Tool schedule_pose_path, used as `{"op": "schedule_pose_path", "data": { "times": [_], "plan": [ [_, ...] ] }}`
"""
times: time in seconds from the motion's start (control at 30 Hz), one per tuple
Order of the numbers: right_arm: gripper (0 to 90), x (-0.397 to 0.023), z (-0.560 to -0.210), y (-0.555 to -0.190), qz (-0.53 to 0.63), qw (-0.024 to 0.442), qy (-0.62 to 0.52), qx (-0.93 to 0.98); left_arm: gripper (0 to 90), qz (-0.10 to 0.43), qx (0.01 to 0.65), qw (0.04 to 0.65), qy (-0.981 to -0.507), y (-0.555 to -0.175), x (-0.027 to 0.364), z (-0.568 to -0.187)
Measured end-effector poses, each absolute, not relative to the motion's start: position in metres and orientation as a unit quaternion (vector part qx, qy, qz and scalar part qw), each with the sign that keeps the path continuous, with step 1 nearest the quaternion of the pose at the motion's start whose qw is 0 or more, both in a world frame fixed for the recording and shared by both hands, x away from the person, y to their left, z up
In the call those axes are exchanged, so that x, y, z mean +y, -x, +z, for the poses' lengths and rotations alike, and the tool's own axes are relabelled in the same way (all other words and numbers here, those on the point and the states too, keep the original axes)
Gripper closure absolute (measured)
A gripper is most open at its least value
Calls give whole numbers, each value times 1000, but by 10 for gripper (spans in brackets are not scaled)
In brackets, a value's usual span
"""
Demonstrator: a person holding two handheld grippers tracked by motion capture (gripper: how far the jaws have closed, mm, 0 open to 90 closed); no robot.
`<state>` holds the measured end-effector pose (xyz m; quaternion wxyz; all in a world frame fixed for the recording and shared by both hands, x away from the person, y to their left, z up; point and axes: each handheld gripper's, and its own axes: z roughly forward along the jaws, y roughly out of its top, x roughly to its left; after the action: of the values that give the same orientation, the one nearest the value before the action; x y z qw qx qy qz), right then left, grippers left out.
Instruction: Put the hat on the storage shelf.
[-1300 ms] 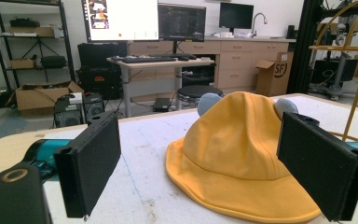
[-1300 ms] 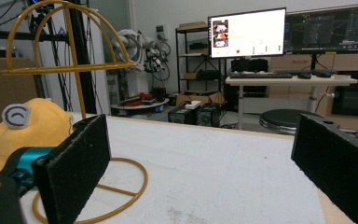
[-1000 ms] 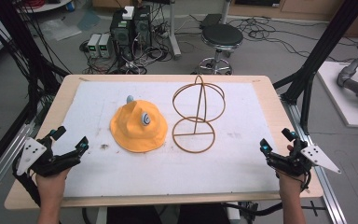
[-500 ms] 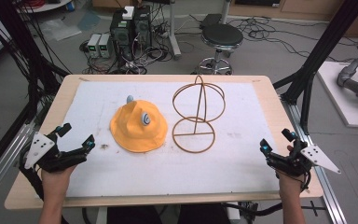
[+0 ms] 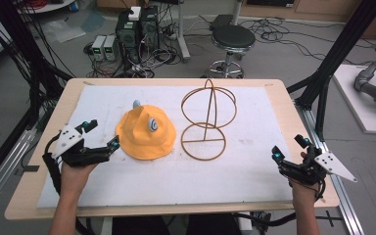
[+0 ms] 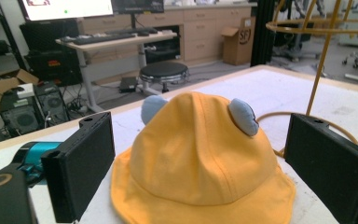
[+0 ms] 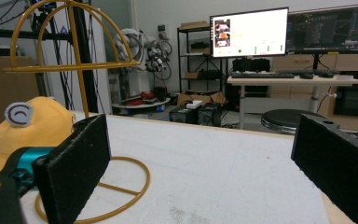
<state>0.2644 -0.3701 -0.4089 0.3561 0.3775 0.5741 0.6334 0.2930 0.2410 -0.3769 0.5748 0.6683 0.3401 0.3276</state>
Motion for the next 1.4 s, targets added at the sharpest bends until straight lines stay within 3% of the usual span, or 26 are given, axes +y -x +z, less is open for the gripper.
{"op": "schedule_pose_path", "data": {
  "times": [0.9, 1.1, 1.4],
  "plan": [
    [42, -369, -410, -266, 630, 358, -376, 578, 123, 272, 365, 533, -714, -356, 207, -403],
    [42, -367, -410, -266, 630, 355, -374, 581, 190, 281, 362, 511, -727, -369, 196, -402],
    [42, -368, -411, -266, 630, 352, -378, 580, 267, 250, 375, 493, -744, -379, 195, -415]
  ]
}}
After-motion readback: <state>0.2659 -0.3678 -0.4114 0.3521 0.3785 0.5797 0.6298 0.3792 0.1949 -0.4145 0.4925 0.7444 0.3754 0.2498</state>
